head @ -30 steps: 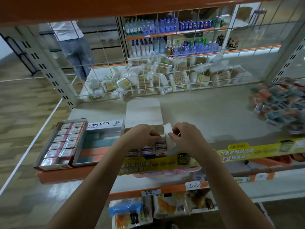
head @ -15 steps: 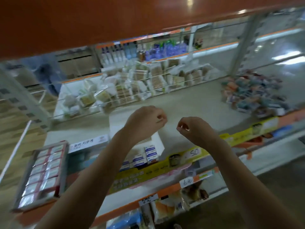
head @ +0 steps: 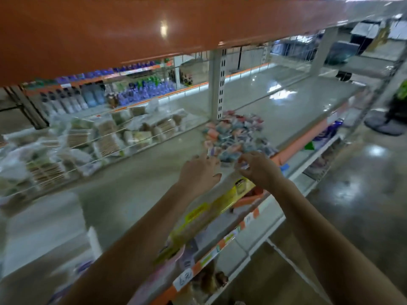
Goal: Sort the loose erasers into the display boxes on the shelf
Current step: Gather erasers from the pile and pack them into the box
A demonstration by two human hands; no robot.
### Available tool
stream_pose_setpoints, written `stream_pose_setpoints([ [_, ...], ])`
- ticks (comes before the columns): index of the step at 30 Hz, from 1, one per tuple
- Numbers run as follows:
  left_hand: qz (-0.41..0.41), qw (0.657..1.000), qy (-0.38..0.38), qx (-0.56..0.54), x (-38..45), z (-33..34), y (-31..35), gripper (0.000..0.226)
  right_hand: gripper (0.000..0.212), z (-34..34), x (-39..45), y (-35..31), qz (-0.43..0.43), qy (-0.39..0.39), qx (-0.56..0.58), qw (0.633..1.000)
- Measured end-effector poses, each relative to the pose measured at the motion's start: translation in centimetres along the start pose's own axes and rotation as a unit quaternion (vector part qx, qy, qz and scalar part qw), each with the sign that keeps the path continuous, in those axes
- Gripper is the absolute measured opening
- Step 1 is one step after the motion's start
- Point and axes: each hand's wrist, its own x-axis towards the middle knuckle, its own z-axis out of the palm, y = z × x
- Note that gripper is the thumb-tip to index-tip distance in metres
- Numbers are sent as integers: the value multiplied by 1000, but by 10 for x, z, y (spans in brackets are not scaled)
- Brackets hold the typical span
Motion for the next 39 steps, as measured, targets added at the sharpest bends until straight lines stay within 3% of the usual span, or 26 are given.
stream_pose_setpoints([
  [6,-82,997,10,-12,67,26,19,48,37,-4,30,67,8,-14,11,1000],
  [10,-130,991,16,-16,85,37,23,41,47,-5,41,85,-33,-42,57,997],
  [22,-176,974,98,-101,79,43,28,34,28,-7,54,119,-151,-68,71,984],
  [31,-191,921,128,-313,44,24,20,27,21,-3,58,109,-193,-39,88,976],
  [35,-187,890,150,-387,20,13,22,29,17,-12,55,88,-201,-40,216,955],
  [39,-224,836,176,-469,-8,3,23,31,28,-13,47,56,-227,-94,336,909],
])
